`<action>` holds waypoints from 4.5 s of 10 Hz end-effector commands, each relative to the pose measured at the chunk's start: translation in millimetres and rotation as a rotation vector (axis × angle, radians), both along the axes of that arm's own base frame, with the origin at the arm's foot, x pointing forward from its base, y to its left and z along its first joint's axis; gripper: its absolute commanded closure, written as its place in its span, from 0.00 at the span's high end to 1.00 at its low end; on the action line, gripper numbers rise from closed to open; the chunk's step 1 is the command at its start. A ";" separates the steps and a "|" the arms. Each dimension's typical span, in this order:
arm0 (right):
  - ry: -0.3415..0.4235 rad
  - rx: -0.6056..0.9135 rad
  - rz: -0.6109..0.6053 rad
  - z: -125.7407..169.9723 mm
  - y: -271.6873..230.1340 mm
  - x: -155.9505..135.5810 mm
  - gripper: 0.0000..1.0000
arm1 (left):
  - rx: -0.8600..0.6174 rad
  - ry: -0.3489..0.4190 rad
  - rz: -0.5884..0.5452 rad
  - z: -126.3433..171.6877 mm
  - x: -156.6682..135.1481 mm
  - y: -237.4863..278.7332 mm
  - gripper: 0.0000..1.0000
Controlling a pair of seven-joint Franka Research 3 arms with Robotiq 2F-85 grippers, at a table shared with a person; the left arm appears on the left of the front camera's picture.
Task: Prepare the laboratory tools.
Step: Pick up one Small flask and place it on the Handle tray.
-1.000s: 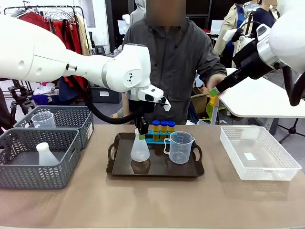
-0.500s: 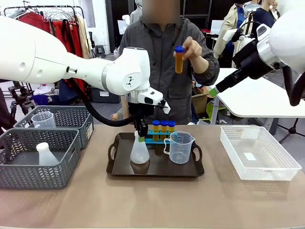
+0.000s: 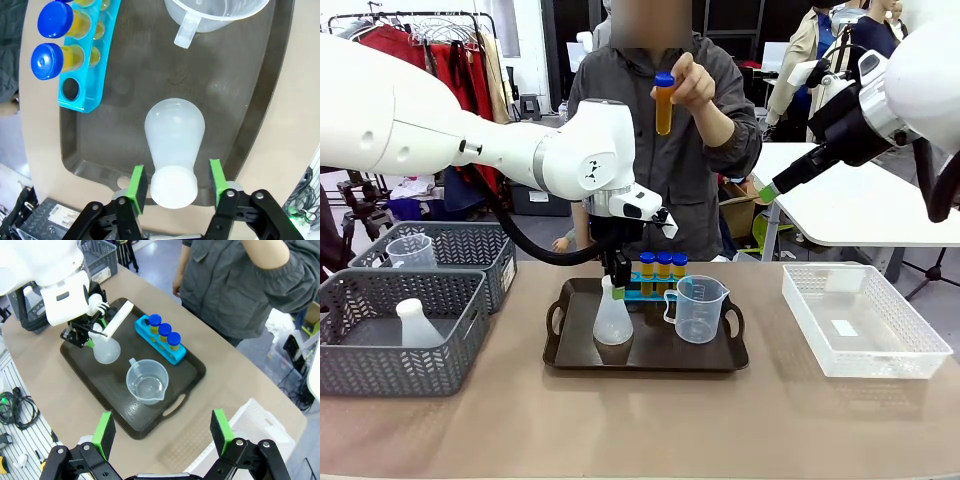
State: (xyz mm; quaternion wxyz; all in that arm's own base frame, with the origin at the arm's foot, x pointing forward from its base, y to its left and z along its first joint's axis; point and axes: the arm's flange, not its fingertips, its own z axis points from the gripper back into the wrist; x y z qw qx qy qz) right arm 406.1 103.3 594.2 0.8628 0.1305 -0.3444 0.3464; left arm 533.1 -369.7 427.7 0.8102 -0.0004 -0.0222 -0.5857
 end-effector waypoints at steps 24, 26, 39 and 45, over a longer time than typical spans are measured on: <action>0.005 0.017 0.000 1.6 0.8 1.0 1.00 | -0.148 -0.153 0.015 148.3 -40.2 61.2 1.00; 0.005 0.017 0.000 1.6 0.8 1.0 1.00 | -0.151 -0.158 -0.009 168.2 -48.9 76.0 1.00; 0.005 0.017 0.000 1.6 0.8 1.0 1.00 | -0.428 -0.227 -0.084 217.5 -90.9 191.7 1.00; 0.005 0.017 0.000 1.6 0.8 1.0 1.00 | -0.423 -0.237 -0.068 222.5 -84.9 208.4 1.00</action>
